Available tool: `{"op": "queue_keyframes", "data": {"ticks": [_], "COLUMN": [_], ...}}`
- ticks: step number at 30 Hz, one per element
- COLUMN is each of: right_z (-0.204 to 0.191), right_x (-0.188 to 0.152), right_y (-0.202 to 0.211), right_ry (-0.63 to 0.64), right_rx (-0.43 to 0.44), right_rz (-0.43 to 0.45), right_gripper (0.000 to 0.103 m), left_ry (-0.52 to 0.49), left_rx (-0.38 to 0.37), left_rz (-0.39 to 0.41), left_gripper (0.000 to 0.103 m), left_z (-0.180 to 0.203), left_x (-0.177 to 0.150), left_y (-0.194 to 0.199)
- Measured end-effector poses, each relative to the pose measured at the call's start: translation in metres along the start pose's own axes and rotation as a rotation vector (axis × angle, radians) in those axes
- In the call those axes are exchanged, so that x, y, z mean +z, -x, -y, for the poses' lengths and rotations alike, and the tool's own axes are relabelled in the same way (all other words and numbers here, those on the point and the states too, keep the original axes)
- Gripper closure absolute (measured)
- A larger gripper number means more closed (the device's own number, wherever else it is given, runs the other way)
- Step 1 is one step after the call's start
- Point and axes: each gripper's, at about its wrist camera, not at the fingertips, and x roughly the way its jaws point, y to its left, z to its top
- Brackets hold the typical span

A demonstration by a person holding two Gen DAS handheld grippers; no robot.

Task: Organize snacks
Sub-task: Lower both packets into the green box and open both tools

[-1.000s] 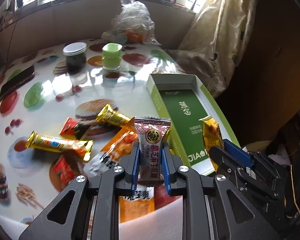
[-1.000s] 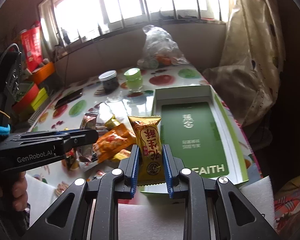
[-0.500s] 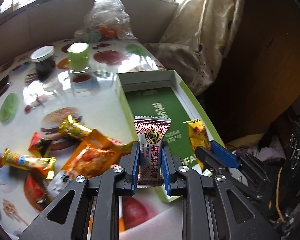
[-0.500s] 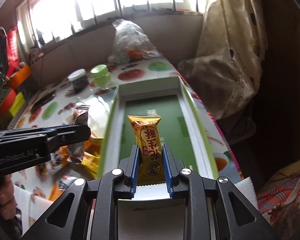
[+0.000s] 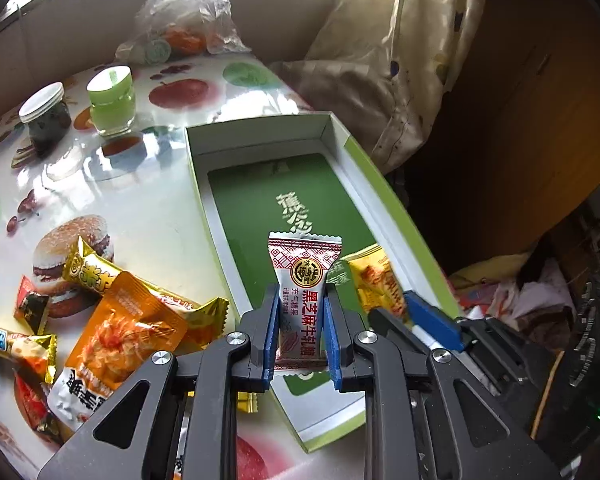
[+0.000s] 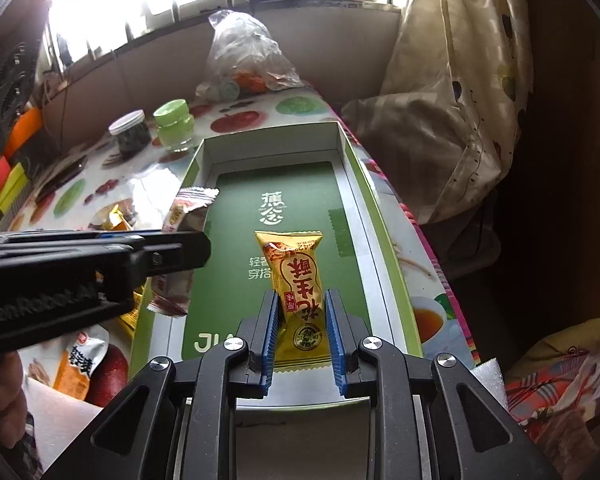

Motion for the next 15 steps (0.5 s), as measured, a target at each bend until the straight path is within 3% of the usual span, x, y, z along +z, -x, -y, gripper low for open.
{"op": "queue_keyframes", "data": {"ticks": [15], "right_z": [0.005], "right_x": [0.001], "right_y": [-0.003], "right_ry": [0.012], "right_rx": [-0.033], "right_rz": [-0.007], "right_gripper": [0.08], "left_ry": [0.004], "left_rx": [0.011], "left_rz": [-0.064], "left_gripper": [0.082], "left_z": [0.003], "left_x": [-0.002], "left_y": [-0.022]}}
